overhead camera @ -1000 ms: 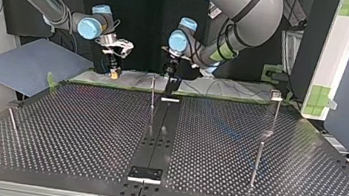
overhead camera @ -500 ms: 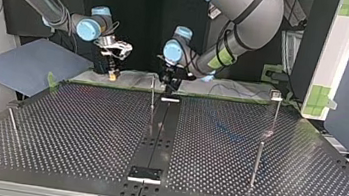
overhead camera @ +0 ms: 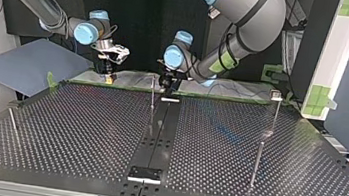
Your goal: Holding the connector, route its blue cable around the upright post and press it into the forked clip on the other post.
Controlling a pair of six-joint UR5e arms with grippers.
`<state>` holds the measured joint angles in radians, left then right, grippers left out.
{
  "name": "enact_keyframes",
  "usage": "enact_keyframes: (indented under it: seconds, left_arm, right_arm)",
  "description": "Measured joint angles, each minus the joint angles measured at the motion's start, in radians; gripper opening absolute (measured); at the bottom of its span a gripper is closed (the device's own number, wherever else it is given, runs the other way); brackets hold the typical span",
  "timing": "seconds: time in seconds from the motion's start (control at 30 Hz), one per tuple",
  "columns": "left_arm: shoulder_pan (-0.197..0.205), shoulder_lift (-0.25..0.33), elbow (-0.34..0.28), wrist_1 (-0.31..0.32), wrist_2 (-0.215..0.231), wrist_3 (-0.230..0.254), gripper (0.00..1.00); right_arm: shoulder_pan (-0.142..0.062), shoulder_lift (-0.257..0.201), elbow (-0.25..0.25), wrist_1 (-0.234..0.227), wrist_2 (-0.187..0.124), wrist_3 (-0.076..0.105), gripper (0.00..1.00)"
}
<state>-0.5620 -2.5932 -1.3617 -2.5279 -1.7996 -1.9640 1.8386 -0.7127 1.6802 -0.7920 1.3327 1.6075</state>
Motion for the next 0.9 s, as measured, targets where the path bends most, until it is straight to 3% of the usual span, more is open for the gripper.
enact_keyframes:
  seconds: [0.03, 0.07, 0.1, 0.13, 0.17, 0.2, 0.23, 0.27, 0.3, 0.6, 0.9]
  left_arm:
    - [0.0, 0.0, 0.0, -0.002, 0.0, 0.001, 0.07]
    - [0.001, 0.0, 0.0, -0.005, 0.0, 0.002, 0.15]
    - [0.001, 0.0, 0.0, -0.009, -0.001, 0.002, 0.32]
    - [0.001, 0.0, 0.0, -0.013, -0.001, 0.003, 0.32]
    - [0.001, 0.0, 0.0, -0.017, -0.001, 0.005, 0.54]
    - [0.002, 0.0, 0.0, -0.022, -0.002, 0.008, 0.68]
    - [0.002, 0.0, 0.0, -0.028, -0.002, 0.01, 0.68]
    - [0.002, 0.0, 0.0, -0.034, -0.004, 0.013, 0.88]
    - [0.002, 0.0, 0.0, -0.043, -0.008, 0.017, 1.0]
    - [0.002, 0.002, -0.002, -0.108, -0.057, 0.085, 1.0]
    - [-0.002, 0.038, -0.054, -0.085, -0.036, 0.131, 1.0]
  right_arm:
    - [0.0, 0.0, 0.0, 0.001, 0.0, 0.0, 0.0]
    - [0.0, 0.0, 0.0, 0.001, 0.0, -0.001, 0.0]
    - [0.001, 0.0, 0.0, 0.001, 0.0, -0.001, 0.0]
    - [0.002, 0.0, -0.001, 0.001, 0.0, -0.002, 0.0]
    - [0.002, 0.0, -0.001, 0.002, -0.001, -0.002, 0.0]
    - [0.003, 0.0, -0.001, 0.002, -0.001, -0.002, 0.0]
    - [0.004, 0.0, -0.001, 0.002, -0.001, -0.002, 0.0]
    - [0.005, 0.0, -0.001, 0.002, -0.001, -0.002, 0.0]
    - [0.005, 0.0, -0.001, 0.002, -0.002, -0.002, 0.0]
    - [0.009, 0.0, 0.0, 0.003, -0.003, -0.003, 0.0]
    - [0.01, 0.0, 0.0, 0.005, -0.004, -0.003, 0.0]
